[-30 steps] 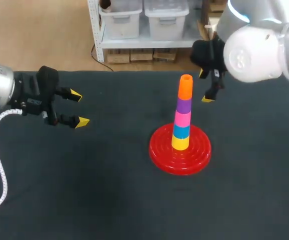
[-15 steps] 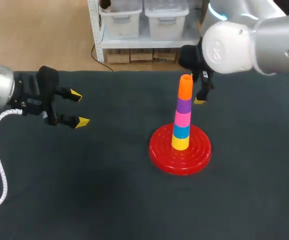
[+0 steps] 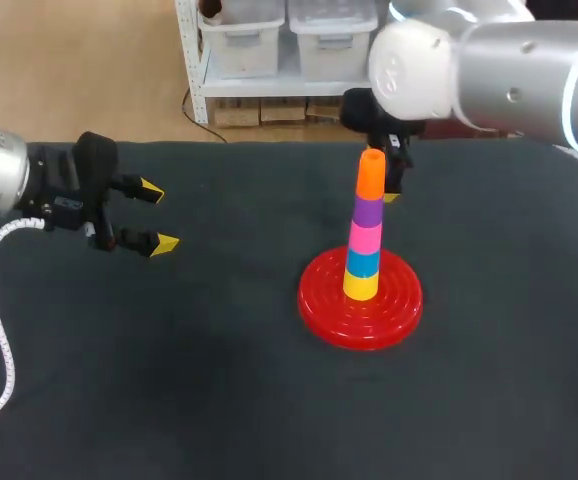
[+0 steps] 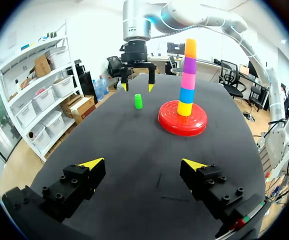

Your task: Pick up and stack the cylinders on the red base in this order: pink,purple,orange,green

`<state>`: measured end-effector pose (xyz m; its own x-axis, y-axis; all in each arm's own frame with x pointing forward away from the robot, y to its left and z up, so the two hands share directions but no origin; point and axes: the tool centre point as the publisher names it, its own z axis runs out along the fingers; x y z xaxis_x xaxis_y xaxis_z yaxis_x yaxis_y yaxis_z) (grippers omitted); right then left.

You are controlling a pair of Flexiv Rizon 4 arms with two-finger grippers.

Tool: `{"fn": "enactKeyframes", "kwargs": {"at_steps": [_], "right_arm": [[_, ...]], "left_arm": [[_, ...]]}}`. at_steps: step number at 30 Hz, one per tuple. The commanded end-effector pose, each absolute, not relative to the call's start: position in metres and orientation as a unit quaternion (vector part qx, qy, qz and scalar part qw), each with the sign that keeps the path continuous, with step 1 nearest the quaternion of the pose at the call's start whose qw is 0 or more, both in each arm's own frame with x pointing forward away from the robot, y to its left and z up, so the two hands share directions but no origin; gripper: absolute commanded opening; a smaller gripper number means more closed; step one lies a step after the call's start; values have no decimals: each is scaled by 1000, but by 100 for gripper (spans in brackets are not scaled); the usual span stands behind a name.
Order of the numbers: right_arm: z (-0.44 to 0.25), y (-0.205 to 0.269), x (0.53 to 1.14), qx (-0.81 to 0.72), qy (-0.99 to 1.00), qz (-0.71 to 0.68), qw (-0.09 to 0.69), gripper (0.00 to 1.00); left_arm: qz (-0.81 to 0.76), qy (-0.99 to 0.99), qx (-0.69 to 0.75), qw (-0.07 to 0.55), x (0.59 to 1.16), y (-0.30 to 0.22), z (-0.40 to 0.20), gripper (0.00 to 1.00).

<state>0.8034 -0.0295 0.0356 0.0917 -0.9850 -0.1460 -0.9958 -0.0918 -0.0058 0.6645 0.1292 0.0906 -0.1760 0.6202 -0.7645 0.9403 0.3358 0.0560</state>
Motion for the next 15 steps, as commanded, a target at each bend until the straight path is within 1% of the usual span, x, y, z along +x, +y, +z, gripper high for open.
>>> {"fn": "enactKeyframes", "kwargs": {"at_steps": [1, 6, 8, 10, 12, 13, 14, 15], "right_arm": [[30, -25, 805, -740, 669, 41, 58, 100], [25, -21, 809, -746, 662, 35, 54, 100], [24, -19, 809, -748, 661, 36, 52, 93], [21, -17, 809, -750, 658, 37, 50, 91], [19, -16, 809, -752, 656, 37, 49, 86], [18, -15, 809, -753, 656, 37, 48, 76], [18, -15, 809, -754, 654, 37, 47, 57], [18, -15, 809, -755, 654, 37, 46, 48]], "left_arm": [[-222, 735, 533, 357, 666, 129, 91, 100], [-222, 735, 533, 357, 666, 129, 91, 100], [-222, 735, 533, 357, 666, 129, 91, 100], [-222, 735, 533, 357, 666, 129, 91, 100], [-222, 735, 533, 357, 666, 129, 91, 100], [-222, 735, 533, 357, 666, 129, 91, 100], [-222, 735, 533, 357, 666, 129, 91, 100], [-222, 735, 533, 357, 666, 129, 91, 100]]}}
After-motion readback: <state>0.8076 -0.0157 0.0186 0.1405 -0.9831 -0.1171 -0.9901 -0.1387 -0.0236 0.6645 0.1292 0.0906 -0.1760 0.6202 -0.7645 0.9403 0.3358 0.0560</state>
